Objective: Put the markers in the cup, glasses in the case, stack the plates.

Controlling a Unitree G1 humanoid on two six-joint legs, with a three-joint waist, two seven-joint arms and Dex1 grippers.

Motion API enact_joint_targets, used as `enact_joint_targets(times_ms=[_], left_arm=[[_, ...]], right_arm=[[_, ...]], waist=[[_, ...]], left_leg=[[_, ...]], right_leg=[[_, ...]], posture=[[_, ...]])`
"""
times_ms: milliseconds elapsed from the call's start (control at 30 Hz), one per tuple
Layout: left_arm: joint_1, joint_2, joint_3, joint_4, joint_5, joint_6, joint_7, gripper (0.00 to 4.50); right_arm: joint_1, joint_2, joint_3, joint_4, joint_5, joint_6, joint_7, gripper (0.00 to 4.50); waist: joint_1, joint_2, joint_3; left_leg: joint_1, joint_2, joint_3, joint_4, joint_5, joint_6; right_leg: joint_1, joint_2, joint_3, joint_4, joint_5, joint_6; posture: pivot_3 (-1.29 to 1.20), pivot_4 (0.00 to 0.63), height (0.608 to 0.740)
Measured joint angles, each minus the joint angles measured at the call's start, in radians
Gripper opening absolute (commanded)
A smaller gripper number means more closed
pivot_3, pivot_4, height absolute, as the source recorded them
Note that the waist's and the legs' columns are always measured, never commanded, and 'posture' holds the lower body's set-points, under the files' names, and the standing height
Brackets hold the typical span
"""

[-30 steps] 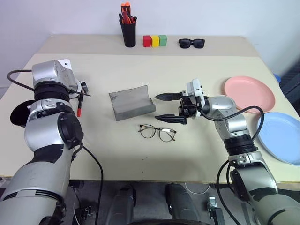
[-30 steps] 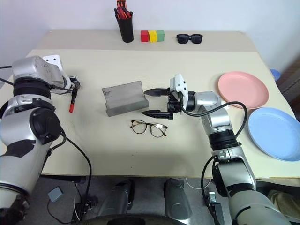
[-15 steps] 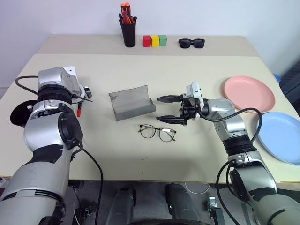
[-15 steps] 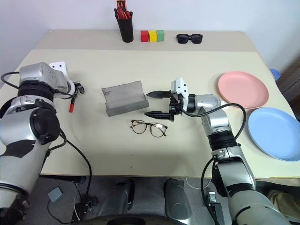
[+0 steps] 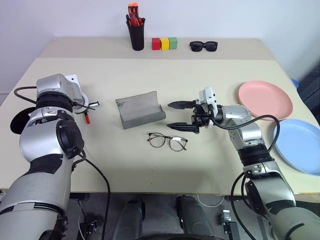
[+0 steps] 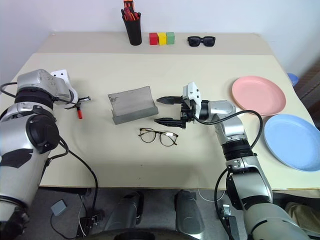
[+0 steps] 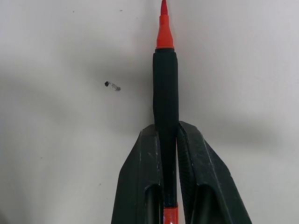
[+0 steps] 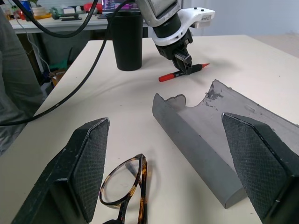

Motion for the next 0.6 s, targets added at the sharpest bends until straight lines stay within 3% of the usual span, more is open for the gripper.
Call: enact_joint_targets(times_ms=[400,600], left_arm=[[-0.006,-0.031,-0.037,-0.021,-0.001,0.011,-0.036,0.01],[-0.002,-0.100,-0.115,-0.247,0.001,0.042,-0.078,0.01]], right_arm=[[0.000,-0.001,0.000,0.000,-0.009,0.000,-0.016,3.92],[-0.003,-0.002,-0.002,0.001,-0.011,-0.003,-0.036,3.92]], waist=[[0.005,0.000,0.000],[0.005,0.000,0.000]], left_leg=[[0.000,0.000,0.000,0.000,0.000,0.000],[-0.001,0.000,0.000,0.000,0.000,0.000]], right_leg=[[0.000,0.000,0.000,0.000,0.000,0.000],[0.000,0.000,0.000,0.000,0.000,0.000]], posture=[[0.00,0.150,0.740],[0.00,0.150,0.740]])
